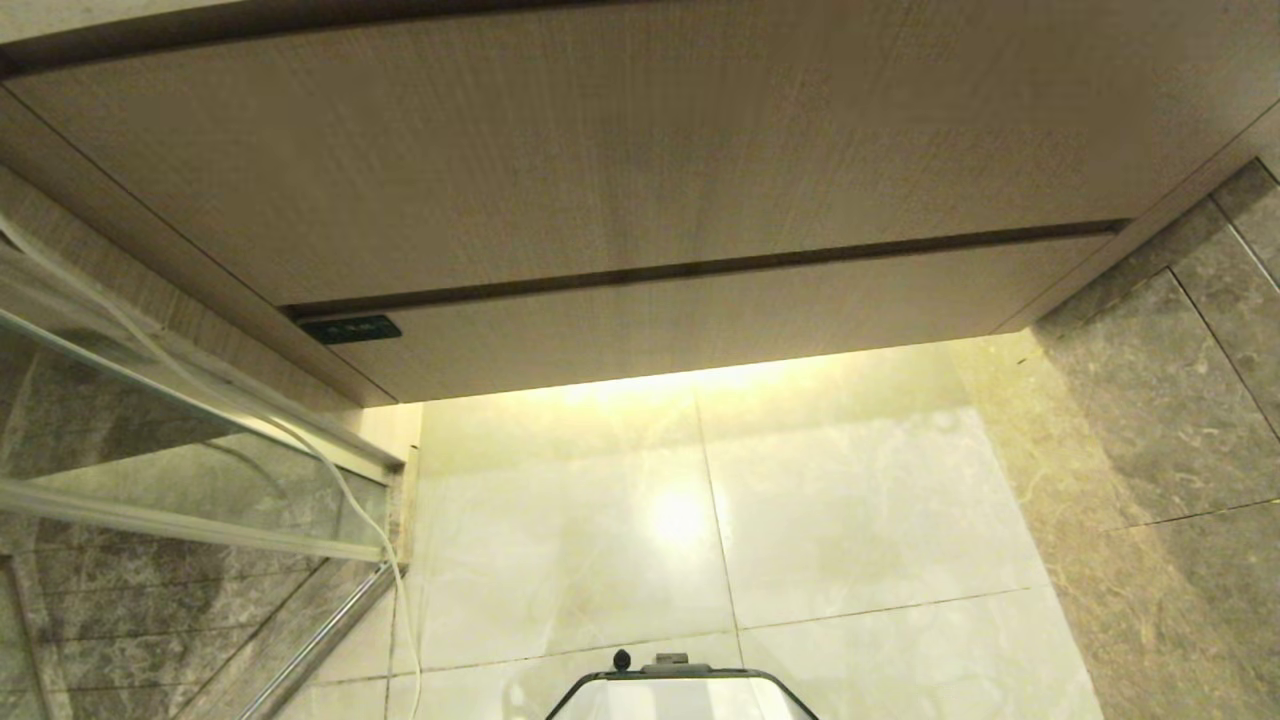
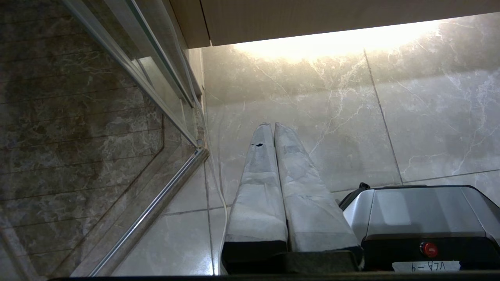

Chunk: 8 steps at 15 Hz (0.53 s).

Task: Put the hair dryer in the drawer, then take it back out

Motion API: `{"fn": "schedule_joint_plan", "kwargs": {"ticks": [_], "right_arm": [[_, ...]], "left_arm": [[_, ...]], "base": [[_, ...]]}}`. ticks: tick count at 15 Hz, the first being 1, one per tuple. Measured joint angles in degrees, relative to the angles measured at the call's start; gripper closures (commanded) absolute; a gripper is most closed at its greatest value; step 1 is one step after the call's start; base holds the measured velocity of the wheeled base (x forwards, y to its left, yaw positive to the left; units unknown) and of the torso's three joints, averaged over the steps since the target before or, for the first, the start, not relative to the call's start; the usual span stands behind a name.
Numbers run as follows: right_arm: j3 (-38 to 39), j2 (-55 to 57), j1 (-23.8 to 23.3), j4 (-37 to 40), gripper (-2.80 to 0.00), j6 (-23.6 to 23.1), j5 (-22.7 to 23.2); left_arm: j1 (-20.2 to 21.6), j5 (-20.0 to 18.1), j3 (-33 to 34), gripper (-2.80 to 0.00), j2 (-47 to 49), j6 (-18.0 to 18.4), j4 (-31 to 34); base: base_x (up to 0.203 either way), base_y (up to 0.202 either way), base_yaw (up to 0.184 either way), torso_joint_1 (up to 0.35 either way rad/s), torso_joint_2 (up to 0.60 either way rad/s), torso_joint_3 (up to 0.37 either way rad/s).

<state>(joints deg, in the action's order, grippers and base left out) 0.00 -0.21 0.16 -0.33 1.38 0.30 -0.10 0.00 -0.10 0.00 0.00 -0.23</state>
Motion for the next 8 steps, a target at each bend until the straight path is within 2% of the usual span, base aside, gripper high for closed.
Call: {"fn": "schedule_joint_plan", "kwargs": {"ticks": [8], "right_arm": [[0.0, 0.0, 0.0, -0.1, 0.0, -0.1, 0.0]], "left_arm": [[0.0, 0.0, 0.0, 0.0, 0.0, 0.0, 0.0]], "base": [[0.0, 0.0, 0.0, 0.0, 0.0, 0.0]]}}
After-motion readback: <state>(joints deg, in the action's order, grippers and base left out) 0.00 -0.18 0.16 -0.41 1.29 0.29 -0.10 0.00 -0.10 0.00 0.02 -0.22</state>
